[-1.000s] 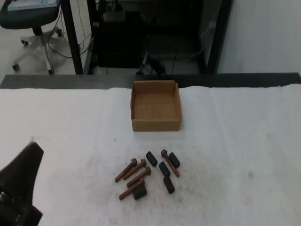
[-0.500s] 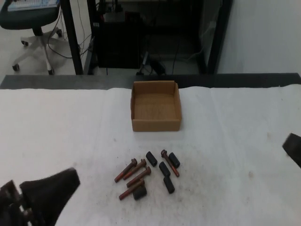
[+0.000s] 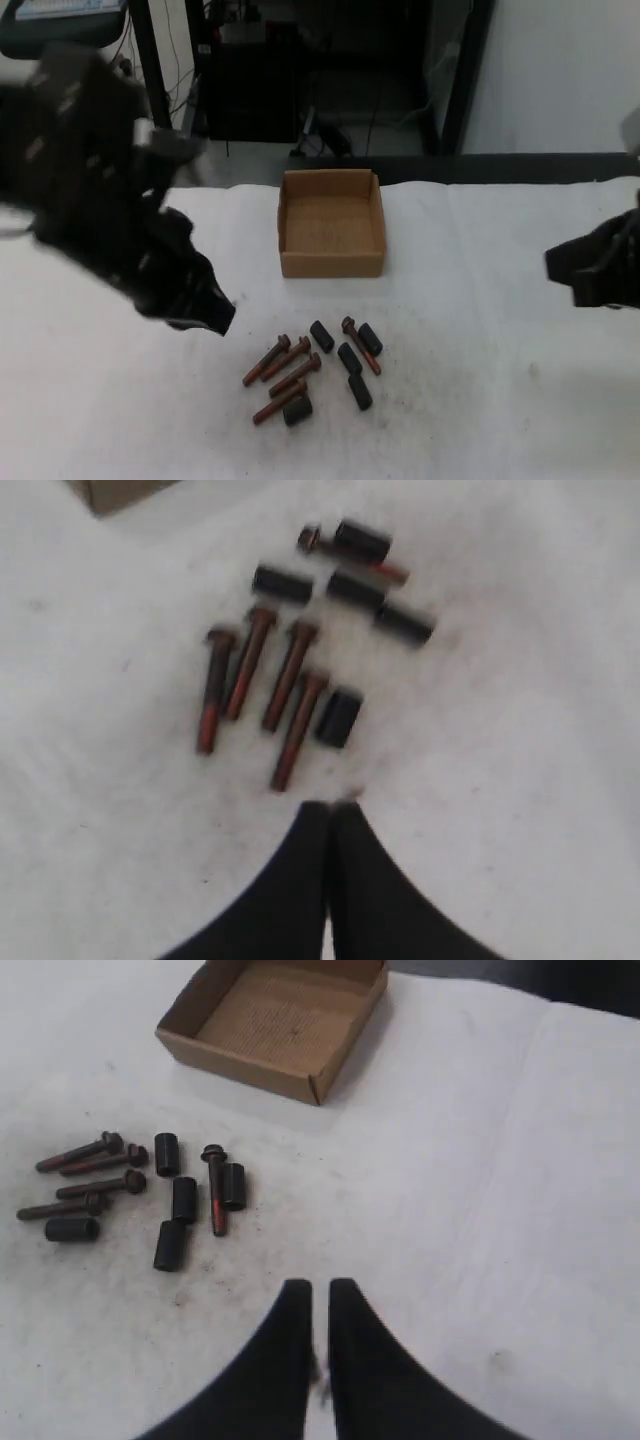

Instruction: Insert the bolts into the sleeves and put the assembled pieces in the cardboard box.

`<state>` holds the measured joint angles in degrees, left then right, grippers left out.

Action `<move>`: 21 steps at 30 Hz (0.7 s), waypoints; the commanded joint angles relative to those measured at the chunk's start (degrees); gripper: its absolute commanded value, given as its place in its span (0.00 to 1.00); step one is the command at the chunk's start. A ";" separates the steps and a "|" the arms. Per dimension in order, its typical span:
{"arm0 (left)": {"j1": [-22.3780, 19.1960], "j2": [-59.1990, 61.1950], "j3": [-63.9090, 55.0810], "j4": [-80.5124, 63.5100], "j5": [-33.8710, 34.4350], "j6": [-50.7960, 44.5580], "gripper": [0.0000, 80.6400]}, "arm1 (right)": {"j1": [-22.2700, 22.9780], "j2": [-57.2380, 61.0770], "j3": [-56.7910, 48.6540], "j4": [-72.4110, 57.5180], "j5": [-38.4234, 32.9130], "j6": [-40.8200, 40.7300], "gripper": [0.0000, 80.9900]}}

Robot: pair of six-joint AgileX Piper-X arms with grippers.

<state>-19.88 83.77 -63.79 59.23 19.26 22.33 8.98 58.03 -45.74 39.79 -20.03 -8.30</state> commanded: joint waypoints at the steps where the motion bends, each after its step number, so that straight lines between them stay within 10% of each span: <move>1: -1.13 4.86 -5.06 7.23 -5.27 6.68 0.00 | 2.02 1.42 -1.12 -1.13 -0.02 1.96 0.24; 5: -2.45 11.07 -10.74 3.30 0.71 2.99 0.04 | 6.78 2.81 -1.42 -3.25 1.47 5.44 0.35; 13: -2.62 13.19 -11.00 -6.26 3.62 2.52 0.43 | 9.74 2.78 -3.51 -3.24 4.82 7.32 0.35; 21: -4.01 20.20 -11.00 -5.31 2.96 1.04 0.43 | 9.76 2.67 -3.91 -3.22 5.13 7.01 0.35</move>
<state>-23.15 102.36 -74.56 53.73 22.40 24.37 18.67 60.88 -48.95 36.88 -14.93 -1.16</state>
